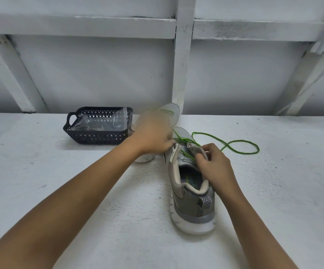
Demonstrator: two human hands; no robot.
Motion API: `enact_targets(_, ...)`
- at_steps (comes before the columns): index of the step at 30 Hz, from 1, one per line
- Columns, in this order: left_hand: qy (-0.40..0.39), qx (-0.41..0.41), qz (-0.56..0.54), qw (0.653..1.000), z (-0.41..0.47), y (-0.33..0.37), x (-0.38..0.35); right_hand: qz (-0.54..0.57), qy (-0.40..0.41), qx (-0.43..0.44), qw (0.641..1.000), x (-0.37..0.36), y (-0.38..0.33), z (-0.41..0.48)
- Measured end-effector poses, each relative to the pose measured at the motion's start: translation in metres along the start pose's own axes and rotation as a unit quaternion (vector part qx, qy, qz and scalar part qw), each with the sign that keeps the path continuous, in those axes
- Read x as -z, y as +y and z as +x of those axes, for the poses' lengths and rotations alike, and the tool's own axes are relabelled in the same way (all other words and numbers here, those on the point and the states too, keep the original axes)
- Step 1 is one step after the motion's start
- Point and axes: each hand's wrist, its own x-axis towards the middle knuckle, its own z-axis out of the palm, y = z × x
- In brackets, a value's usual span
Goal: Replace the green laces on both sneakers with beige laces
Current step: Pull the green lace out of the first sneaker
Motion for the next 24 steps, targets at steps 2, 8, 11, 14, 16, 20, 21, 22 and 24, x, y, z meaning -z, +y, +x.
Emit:
enact_targets(2,-0.002,-0.005,0.026,1.0,0.001,0.003,-0.004,0.001,-0.001,0.001,1.0,0.0,0.0,0.0)
enact_targets(8,0.097,0.055,-0.149,0.982,0.006,-0.005,-0.002,0.004,0.002,0.0,1.0,0.0,0.002,0.001)
enact_targets(11,0.152,0.146,-0.298,0.931,0.007,-0.012,0.006,-0.001,0.001,0.0,1.0,0.0,0.002,0.001)
enact_targets(14,0.15,0.103,-0.218,0.959,0.001,-0.011,0.004,-0.007,0.003,0.0,1.0,-0.001,0.002,0.001)
enact_targets(16,0.136,0.011,-0.116,0.984,-0.004,-0.008,-0.002,-0.01,0.002,-0.001,1.0,-0.001,0.001,0.001)
enact_targets(20,0.035,-0.028,0.025,0.999,-0.004,-0.001,-0.012,-0.009,0.001,0.001,1.0,-0.001,0.0,0.001)
enact_targets(21,0.034,-0.024,0.028,0.999,-0.004,0.0,-0.014,-0.008,0.001,0.0,1.0,-0.001,0.001,0.001)
enact_targets(22,0.04,-0.02,0.024,0.999,-0.003,0.0,-0.017,-0.007,0.0,-0.001,1.0,0.0,0.001,0.001)
enact_targets(24,0.077,-0.014,-0.004,0.997,-0.004,-0.002,-0.02,-0.005,0.001,-0.002,1.0,0.0,0.002,0.0)
